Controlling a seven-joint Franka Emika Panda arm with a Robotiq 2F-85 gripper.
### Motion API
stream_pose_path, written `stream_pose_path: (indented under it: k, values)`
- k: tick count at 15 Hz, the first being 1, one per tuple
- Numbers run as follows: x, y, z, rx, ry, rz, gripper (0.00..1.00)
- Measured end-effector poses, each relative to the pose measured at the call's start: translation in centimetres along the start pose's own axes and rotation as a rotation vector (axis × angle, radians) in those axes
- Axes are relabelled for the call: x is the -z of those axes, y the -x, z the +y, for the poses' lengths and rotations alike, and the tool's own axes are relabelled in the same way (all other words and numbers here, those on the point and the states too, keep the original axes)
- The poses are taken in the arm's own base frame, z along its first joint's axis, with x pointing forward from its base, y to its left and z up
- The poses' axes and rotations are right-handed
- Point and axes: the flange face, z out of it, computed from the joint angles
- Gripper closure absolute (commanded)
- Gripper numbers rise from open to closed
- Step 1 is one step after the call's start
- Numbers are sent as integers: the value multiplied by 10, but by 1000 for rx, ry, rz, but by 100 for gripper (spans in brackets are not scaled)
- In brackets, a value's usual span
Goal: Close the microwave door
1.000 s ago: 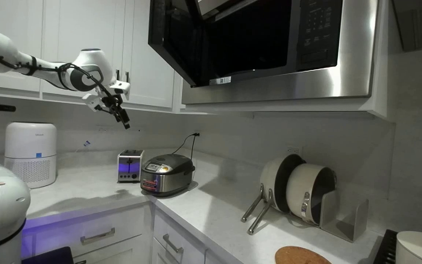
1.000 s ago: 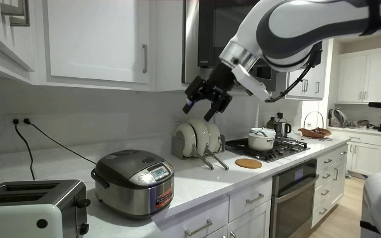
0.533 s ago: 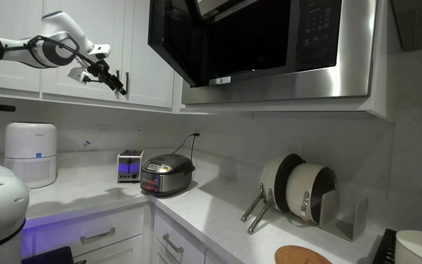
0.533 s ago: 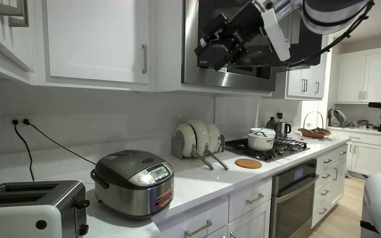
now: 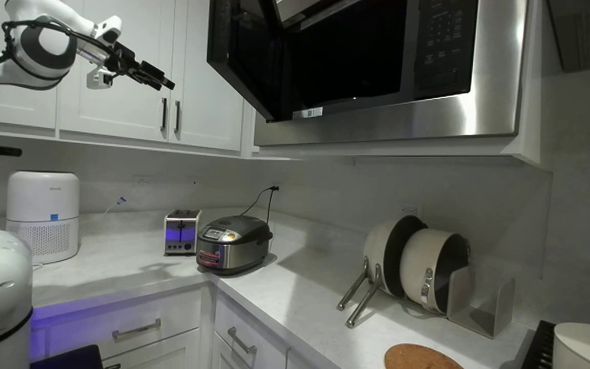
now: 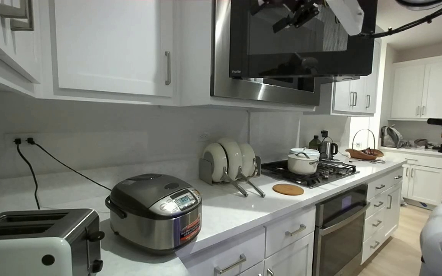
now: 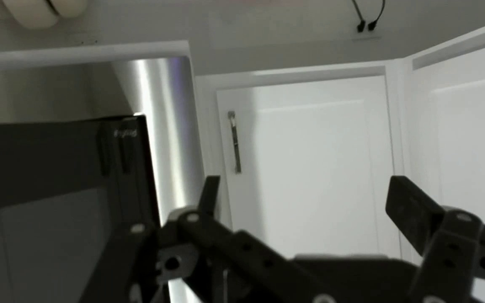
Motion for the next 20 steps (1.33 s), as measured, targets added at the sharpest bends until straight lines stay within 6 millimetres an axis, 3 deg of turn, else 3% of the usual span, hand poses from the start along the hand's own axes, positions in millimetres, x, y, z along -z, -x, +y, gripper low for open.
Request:
stream_pose_path:
  k: [2,6,11,15,20]
  values:
    - [13,-8,7,21,70,65,28]
    - [27,-16,20,48,190,138,60]
    - [25,-21,32,66,284,164,97]
    - [14,-24,45,74,362,159,100]
    - [-16,-26,73,57,440,110,100]
